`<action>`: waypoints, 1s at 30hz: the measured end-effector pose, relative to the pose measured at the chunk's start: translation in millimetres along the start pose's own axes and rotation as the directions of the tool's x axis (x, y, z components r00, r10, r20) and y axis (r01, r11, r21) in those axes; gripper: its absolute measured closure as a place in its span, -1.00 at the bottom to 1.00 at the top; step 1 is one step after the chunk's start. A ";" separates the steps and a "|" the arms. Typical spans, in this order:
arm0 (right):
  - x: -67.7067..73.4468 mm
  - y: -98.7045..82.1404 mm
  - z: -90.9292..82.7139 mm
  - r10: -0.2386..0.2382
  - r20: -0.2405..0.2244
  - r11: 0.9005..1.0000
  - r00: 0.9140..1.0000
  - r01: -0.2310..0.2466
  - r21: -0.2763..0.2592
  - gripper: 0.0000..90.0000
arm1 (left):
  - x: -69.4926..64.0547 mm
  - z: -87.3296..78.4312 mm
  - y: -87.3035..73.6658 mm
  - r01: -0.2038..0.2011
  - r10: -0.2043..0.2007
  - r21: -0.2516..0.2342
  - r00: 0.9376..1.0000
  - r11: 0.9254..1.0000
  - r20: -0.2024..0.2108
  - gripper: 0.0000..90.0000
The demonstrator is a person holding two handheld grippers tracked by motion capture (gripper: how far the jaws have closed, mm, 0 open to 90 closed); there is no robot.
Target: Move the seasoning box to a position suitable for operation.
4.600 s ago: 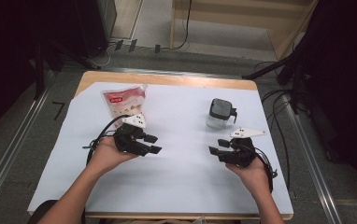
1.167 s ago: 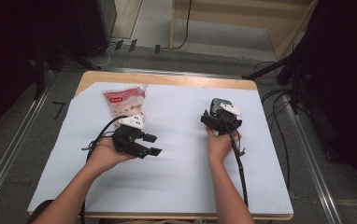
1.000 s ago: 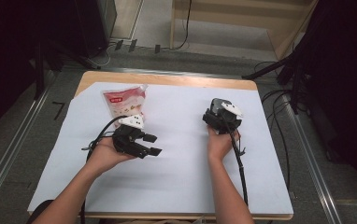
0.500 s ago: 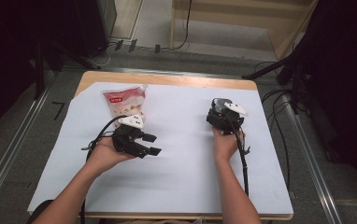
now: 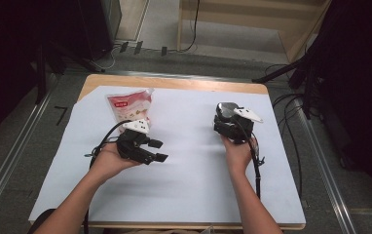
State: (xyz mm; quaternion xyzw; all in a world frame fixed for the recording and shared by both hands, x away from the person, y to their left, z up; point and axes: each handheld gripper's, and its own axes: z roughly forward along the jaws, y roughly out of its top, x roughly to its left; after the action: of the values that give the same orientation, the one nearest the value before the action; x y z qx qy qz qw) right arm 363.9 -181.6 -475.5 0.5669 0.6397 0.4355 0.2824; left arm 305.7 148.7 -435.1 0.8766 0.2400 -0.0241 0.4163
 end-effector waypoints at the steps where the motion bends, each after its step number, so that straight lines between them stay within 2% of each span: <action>1: 0.5 0.3 -2.0 -0.006 -0.004 1.000 1.000 0.006 -0.002 -0.65 | 0.0 0.1 0.0 0.005 -0.005 -0.001 1.000 1.000 0.003 -0.05; 4: 4.7 0.6 -11.3 -0.017 -0.031 1.000 0.999 0.017 -0.001 -0.65 | -0.5 -0.7 0.7 0.014 -0.014 -0.008 1.000 1.000 0.001 -0.05; 5: 7.2 -1.6 -18.4 -0.019 -0.053 1.000 0.998 0.019 -0.007 -0.65 | -0.7 -0.8 0.9 0.008 -0.008 -0.009 1.000 1.000 -0.007 -0.05; 8: 11.9 -6.7 -28.8 -0.004 -0.086 1.000 0.996 0.003 -0.006 -0.65 | -1.1 -1.0 0.8 0.010 -0.010 -0.007 1.000 1.000 -0.011 -0.05; 14: 23.9 -19.5 -44.9 -0.053 -0.134 0.998 0.989 0.055 0.012 -0.65 | -0.1 -0.8 1.1 0.028 -0.028 -0.003 1.000 1.000 -0.012 -0.05; 18: 31.9 -28.5 -49.5 -0.028 -0.181 0.998 0.983 0.036 0.044 -0.65 | -0.2 -0.4 1.2 0.035 -0.035 -0.005 0.999 0.999 -0.019 -0.05; 25: 52.9 -40.3 -54.3 -0.053 -0.239 0.996 0.970 0.068 0.057 -0.65 | 1.9 -2.5 0.1 0.032 -0.032 0.003 0.999 0.999 -0.026 -0.05; 30: 67.9 -47.4 -56.1 -0.070 -0.285 0.993 0.956 0.095 0.074 -0.65 | 1.9 -2.3 0.0 0.028 -0.028 0.001 0.999 1.000 -0.023 -0.05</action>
State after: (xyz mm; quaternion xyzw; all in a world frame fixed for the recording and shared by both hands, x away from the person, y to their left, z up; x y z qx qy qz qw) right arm 279.8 -128.0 -482.2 0.4835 0.7148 0.4716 0.1815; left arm 307.0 151.1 -434.0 0.8737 0.2572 -0.0201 0.4125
